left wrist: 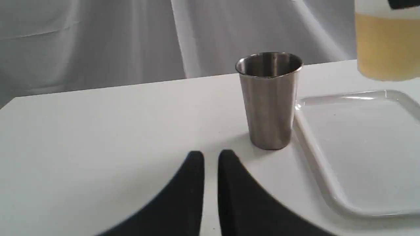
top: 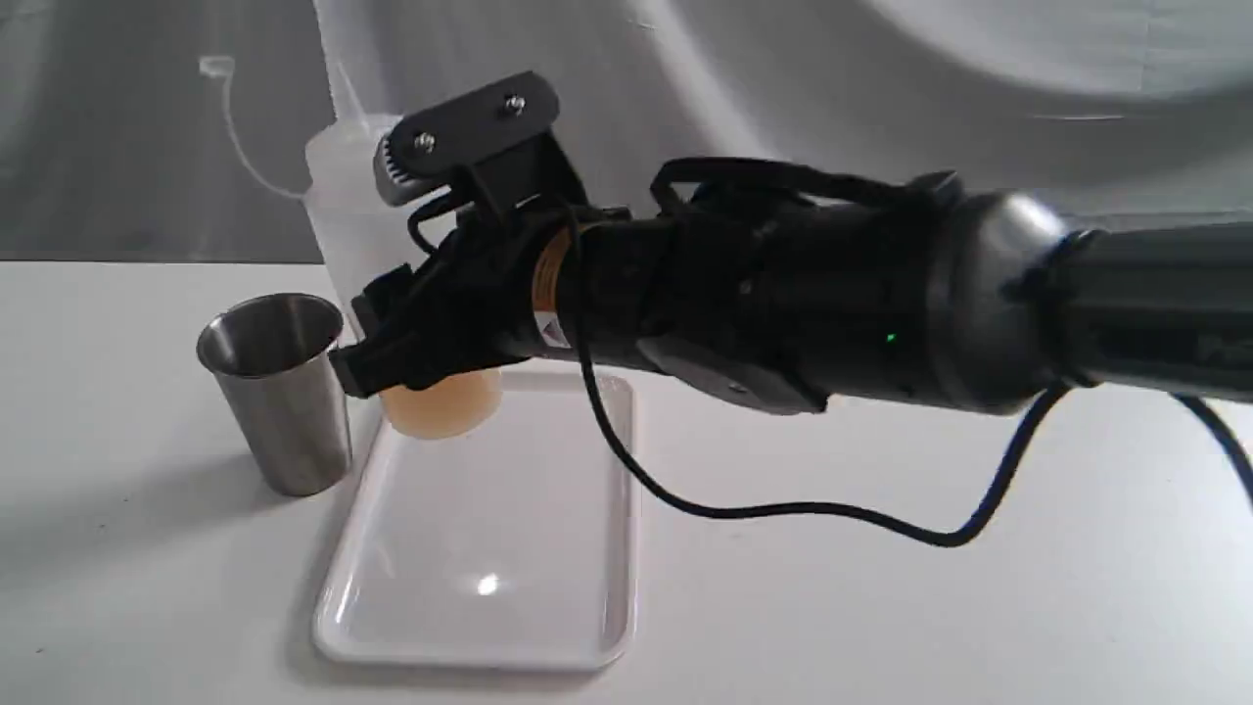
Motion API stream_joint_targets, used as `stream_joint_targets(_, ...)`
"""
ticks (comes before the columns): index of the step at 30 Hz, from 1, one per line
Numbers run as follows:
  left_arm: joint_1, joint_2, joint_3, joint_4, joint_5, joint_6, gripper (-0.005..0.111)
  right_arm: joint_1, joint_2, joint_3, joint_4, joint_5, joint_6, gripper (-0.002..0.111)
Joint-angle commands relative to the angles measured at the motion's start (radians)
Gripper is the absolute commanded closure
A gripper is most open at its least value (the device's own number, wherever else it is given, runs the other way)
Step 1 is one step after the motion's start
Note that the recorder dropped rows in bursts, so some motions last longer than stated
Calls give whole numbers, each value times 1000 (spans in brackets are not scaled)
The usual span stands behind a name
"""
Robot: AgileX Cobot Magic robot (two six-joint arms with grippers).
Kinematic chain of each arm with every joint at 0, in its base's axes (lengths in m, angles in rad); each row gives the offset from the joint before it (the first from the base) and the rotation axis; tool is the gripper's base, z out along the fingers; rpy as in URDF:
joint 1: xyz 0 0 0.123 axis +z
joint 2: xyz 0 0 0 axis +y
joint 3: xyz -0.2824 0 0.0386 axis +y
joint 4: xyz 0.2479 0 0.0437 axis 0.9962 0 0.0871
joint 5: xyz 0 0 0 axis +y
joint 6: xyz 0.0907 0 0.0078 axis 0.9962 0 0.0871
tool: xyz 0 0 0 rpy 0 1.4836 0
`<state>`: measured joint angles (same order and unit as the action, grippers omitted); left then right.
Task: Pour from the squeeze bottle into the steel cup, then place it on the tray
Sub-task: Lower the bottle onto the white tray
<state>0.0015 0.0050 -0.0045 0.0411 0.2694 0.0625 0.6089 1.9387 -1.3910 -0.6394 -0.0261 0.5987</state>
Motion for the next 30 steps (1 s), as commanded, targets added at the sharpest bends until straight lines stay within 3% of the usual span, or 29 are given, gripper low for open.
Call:
stream_joint_targets(1, -1, -5, 4, 2, -7, -2, 98, -12, 28, -2, 54, -74, -85, 74)
stream_joint_targets(9, -1, -5, 4, 2, -7, -2, 98, -39, 97, 7, 111, -133, -138, 74)
stream_joint_targets(17, -1, -5, 4, 2, -7, -2, 98, -66, 101, 210, 270, -509, -309, 74)
stream_joint_targets(30, -1, -5, 4, 2, -7, -2, 98, -84, 154, 243, 476, -615, -420, 74)
